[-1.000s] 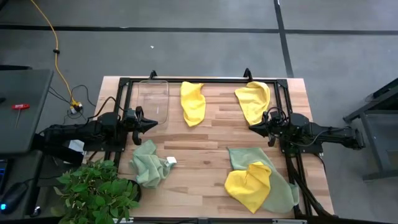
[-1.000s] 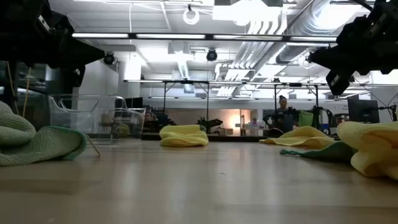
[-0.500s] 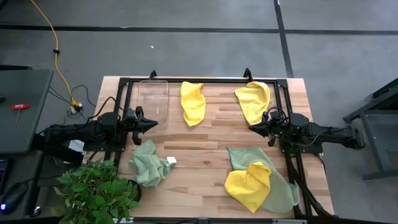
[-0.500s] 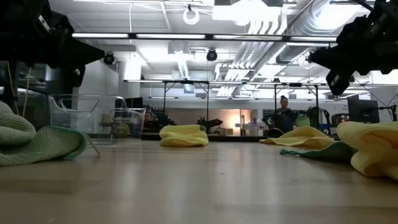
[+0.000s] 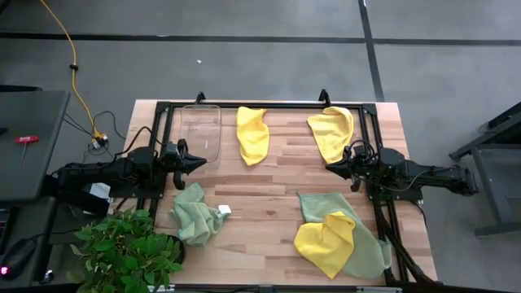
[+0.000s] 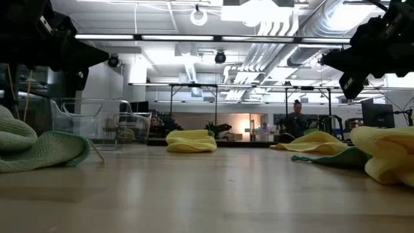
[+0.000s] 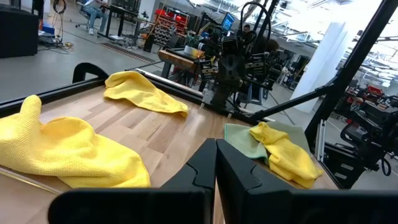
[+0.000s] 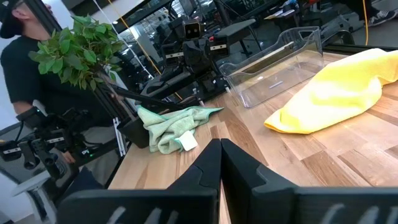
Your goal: Fold microfiber towels
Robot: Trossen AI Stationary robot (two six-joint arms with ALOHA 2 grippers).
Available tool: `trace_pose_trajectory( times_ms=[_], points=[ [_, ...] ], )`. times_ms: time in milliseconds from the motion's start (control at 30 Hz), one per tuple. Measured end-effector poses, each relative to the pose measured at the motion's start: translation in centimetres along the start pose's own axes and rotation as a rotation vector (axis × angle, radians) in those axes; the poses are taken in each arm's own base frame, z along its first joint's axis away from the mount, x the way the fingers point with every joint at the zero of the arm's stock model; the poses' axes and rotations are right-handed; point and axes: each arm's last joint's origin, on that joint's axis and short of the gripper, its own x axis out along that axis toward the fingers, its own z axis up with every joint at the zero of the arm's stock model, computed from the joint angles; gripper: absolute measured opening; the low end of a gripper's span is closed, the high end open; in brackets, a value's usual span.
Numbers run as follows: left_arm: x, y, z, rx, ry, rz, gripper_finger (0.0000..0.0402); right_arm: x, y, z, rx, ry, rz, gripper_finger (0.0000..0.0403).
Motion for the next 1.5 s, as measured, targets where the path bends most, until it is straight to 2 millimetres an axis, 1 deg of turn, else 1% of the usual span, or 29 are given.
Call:
trace_pose_trajectory(
  times_ms=[1500],
  points=[
    [0.0, 0.0, 0.0, 0.0, 0.0, 0.0, 0.0, 0.0, 0.01, 0.01, 0.0, 0.0, 0.0, 0.0]
  ],
)
